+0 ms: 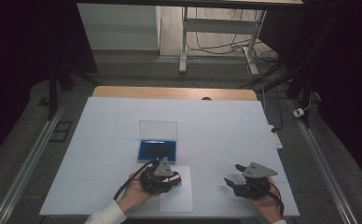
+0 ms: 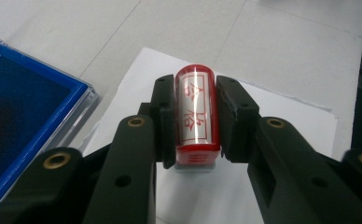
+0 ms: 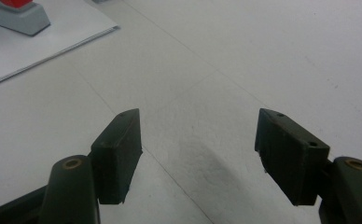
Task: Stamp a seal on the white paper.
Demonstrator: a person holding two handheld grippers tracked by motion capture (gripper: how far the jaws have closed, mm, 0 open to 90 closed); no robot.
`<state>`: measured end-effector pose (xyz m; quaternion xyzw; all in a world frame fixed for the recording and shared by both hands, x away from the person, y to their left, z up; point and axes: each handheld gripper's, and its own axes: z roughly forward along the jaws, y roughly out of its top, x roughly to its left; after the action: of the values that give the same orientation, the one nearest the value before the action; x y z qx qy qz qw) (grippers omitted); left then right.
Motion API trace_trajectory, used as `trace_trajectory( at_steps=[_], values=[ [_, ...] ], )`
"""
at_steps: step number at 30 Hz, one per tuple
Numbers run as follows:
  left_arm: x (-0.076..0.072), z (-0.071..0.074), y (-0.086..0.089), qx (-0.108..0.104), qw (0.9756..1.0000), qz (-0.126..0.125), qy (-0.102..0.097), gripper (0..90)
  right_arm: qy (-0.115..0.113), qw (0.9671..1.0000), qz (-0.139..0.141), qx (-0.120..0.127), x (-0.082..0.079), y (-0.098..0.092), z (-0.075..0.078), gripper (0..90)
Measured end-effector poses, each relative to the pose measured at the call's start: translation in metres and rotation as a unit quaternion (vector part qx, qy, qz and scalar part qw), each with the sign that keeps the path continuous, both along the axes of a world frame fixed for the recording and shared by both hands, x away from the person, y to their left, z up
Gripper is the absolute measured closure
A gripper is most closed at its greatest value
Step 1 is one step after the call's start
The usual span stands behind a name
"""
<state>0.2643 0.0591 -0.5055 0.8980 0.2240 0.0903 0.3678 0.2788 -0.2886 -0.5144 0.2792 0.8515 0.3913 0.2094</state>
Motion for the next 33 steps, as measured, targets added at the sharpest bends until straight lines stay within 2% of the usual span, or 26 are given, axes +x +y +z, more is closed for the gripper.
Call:
trace_trajectory(
  at_steps=[8,13,24,33],
  values=[
    [-0.0005,-0.0005,-0.0018,0.006,1.0000,0.002,0.001,70.0,0.000,1.0000,0.000,0.001,0.0001,0.0001,-0.0001,31.1],
    [-0.0018,0.0006,-0.0039,0.018,0.9998,0.002,-0.005,70.2,0.000,1.0000,0.001,-0.002,0.0000,0.0007,-0.0001,31.2],
    [0.0005,0.0013,-0.0054,0.024,0.9996,0.005,0.010,70.5,0.001,1.0000,0.001,-0.004,-0.0001,0.0015,-0.0003,31.3],
    [0.0007,-0.0010,-0.0065,0.028,0.9995,0.007,0.013,70.7,0.001,1.0000,0.002,-0.006,-0.0005,0.0033,-0.0005,31.3]
  ],
)
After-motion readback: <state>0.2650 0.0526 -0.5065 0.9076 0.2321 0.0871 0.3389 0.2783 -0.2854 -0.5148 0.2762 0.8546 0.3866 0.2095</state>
